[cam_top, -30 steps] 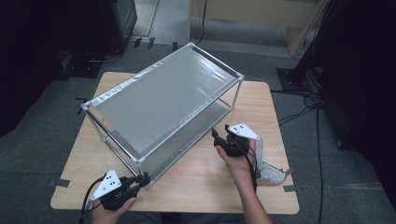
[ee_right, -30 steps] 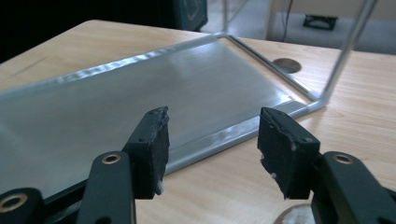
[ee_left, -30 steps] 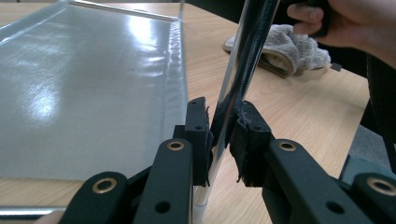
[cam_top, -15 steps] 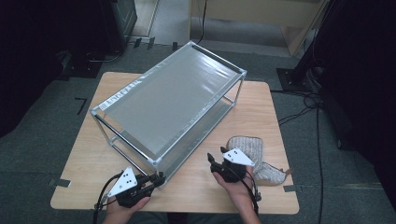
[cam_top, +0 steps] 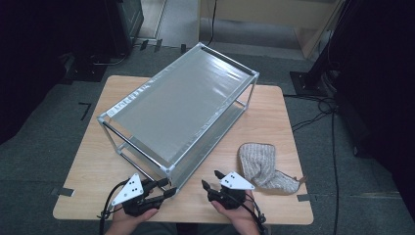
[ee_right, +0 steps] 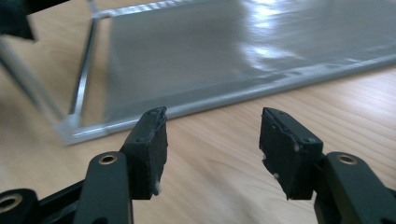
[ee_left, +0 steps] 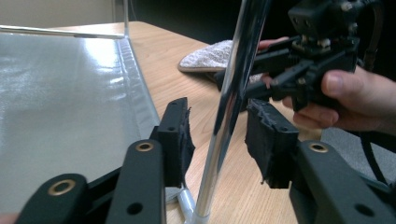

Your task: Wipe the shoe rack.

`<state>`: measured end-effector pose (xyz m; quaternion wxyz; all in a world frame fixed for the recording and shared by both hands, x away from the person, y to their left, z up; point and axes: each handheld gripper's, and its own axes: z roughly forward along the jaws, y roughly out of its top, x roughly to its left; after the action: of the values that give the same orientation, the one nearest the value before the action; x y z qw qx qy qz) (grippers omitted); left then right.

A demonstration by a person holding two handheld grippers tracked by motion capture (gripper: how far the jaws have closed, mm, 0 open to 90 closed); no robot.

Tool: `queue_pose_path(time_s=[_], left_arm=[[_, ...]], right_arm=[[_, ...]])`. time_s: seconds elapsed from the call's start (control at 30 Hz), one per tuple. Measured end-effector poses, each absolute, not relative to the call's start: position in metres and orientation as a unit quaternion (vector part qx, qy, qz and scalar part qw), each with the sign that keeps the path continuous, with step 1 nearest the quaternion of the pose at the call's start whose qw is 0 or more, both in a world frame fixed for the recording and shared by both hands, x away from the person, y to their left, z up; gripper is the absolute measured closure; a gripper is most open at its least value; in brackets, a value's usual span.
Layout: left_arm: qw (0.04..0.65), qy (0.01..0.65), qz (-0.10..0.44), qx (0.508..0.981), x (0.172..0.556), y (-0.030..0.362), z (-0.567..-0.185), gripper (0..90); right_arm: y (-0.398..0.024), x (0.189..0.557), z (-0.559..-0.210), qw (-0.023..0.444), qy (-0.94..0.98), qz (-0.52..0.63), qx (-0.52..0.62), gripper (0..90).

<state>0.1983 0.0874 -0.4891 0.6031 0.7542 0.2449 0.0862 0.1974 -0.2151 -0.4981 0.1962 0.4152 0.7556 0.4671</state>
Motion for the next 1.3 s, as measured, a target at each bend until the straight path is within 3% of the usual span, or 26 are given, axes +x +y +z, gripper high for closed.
queue_pose_path(time_s=[0.3,0.6,0.83,0.87,1.07,1.3], left_arm=[[0.603,0.269,0.108,0.743,0.193,0.106,-0.486,53.0],[0.597,0.297,0.128,0.734,0.187,0.125,-0.486,53.1],[0.590,0.317,0.142,0.729,0.183,0.137,-0.486,53.9],[0.590,0.325,0.145,0.725,0.181,0.141,-0.487,54.0],[0.583,0.341,0.154,0.721,0.181,0.147,-0.488,54.4],[0.580,0.346,0.159,0.720,0.183,0.149,-0.487,54.6]], right_arm=[[-0.186,0.192,-0.496,0.152,0.769,0.506,0.360,40.0],[-0.160,0.192,-0.495,0.141,0.780,0.517,0.322,42.3],[-0.150,0.197,-0.494,0.145,0.778,0.521,0.320,55.6],[-0.147,0.198,-0.494,0.144,0.776,0.523,0.321,63.3],[-0.143,0.199,-0.493,0.160,0.775,0.520,0.321,81.7],[-0.149,0.202,-0.493,0.171,0.767,0.520,0.336,89.9]])
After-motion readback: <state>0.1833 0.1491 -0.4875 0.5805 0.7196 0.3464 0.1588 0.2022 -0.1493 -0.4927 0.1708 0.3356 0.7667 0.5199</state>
